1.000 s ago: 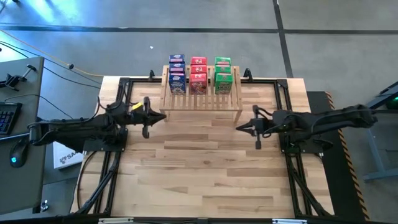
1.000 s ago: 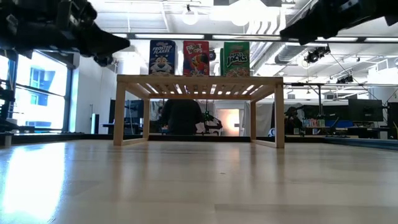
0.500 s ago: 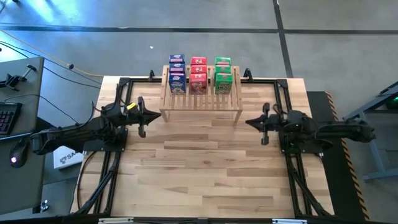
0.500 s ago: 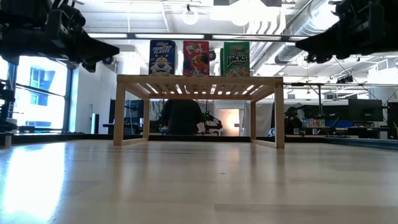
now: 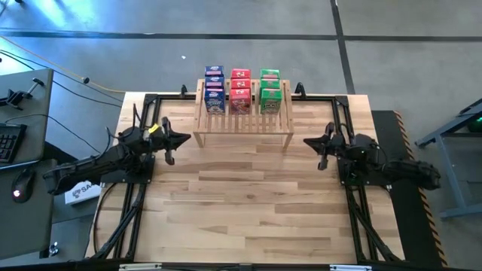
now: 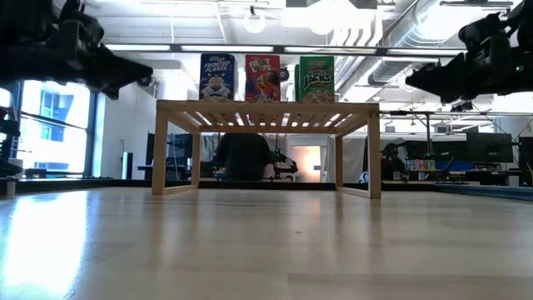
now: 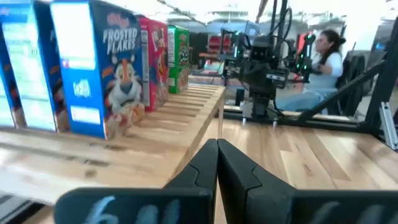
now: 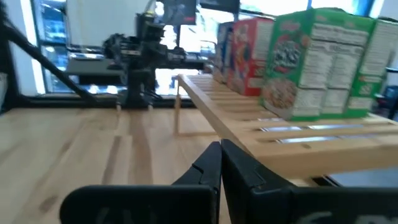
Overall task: Stack cereal on shelf
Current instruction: Return to Home Position
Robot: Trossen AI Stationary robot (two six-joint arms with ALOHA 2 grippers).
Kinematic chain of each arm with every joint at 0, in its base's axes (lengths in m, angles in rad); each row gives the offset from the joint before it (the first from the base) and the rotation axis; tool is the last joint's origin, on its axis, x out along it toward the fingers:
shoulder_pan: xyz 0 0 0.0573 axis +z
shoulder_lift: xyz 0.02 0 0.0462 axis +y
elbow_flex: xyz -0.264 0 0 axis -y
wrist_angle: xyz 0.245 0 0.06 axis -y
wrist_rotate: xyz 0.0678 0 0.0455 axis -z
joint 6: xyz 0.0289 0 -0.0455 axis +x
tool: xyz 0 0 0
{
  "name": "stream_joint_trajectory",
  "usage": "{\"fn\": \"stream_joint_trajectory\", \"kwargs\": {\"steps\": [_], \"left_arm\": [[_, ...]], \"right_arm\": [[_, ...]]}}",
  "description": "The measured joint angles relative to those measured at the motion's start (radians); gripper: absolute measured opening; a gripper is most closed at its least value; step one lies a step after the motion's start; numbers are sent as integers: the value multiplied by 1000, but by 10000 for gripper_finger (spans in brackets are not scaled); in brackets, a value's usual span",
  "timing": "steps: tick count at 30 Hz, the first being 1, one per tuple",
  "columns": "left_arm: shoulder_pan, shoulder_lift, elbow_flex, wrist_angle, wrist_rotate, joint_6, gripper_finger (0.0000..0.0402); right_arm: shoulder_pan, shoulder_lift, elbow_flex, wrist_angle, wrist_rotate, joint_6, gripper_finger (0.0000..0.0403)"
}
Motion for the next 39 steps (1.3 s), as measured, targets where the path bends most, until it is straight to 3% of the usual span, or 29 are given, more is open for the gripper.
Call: {"fn": "stream_joint_trajectory", "kwargs": {"steps": [8, 18, 23, 39], "left_arm": [[9, -184, -32, -118, -87, 8, 1], [9, -184, -32, -166, -141, -9, 1], [9, -167, -32, -185, -255, -57, 1], [8, -106, -32, -186, -255, -34, 1]], "right_arm": [[-56, -2, 0, -23, 4, 13, 0], [-140, 3, -1, -24, 15, 26, 0], [-175, 4, -1, -20, 50, 25, 0], [-199, 4, -1, -20, 48, 44, 0]]}}
